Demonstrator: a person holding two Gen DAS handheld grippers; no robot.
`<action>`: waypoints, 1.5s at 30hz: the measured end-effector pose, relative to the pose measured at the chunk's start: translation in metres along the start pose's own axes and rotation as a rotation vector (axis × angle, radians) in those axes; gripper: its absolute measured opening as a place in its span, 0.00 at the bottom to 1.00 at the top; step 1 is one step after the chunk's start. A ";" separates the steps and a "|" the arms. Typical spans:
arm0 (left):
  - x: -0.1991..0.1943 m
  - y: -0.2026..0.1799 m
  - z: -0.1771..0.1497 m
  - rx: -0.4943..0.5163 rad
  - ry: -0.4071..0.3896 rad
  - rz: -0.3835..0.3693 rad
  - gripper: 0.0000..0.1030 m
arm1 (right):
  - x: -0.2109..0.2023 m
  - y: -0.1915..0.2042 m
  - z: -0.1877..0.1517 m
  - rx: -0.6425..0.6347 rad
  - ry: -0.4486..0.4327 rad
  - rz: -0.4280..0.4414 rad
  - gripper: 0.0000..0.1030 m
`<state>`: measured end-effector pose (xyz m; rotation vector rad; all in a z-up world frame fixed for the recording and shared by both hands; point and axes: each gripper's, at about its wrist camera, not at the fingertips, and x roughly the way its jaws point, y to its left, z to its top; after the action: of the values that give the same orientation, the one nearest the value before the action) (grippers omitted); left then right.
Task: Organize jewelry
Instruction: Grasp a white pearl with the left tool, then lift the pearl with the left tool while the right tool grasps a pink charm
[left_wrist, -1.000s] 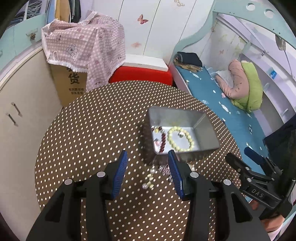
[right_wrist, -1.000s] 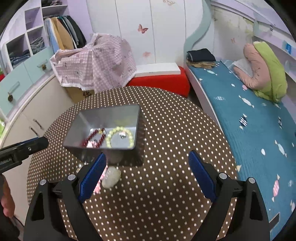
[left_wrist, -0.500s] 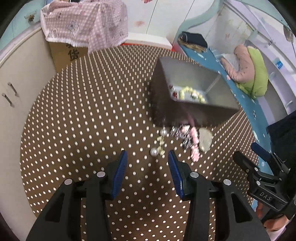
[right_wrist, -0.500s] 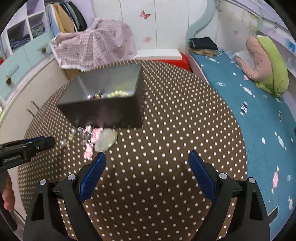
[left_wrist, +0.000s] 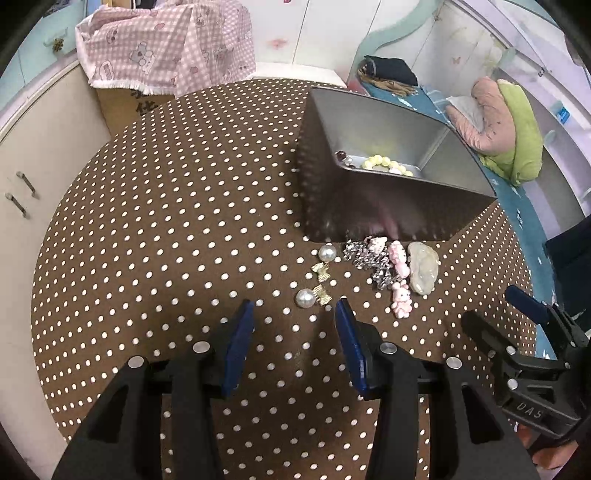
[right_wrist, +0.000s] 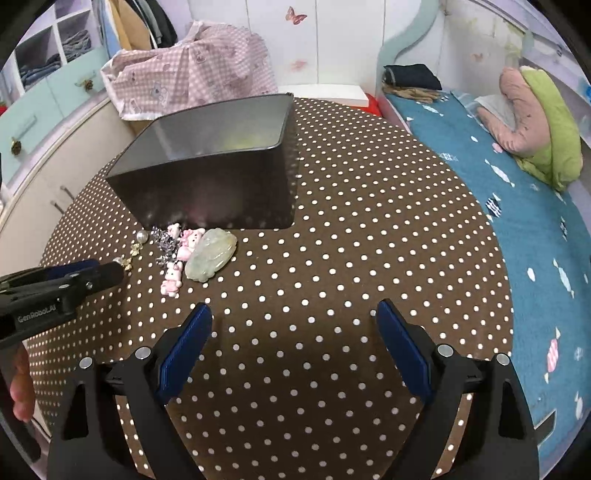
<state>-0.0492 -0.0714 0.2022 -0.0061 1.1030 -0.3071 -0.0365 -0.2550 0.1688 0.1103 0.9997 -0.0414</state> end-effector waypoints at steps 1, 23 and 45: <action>0.001 -0.001 0.000 0.001 -0.007 0.001 0.40 | 0.002 0.002 0.001 -0.002 0.003 0.002 0.85; -0.013 -0.004 -0.008 0.007 -0.035 0.000 0.44 | -0.002 -0.010 0.001 0.036 -0.013 0.044 0.85; -0.038 0.023 -0.015 0.020 -0.093 0.020 0.11 | -0.032 0.051 0.012 -0.177 -0.121 0.238 0.85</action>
<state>-0.0728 -0.0377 0.2253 0.0080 1.0069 -0.2967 -0.0394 -0.2058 0.2063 0.0627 0.8599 0.2550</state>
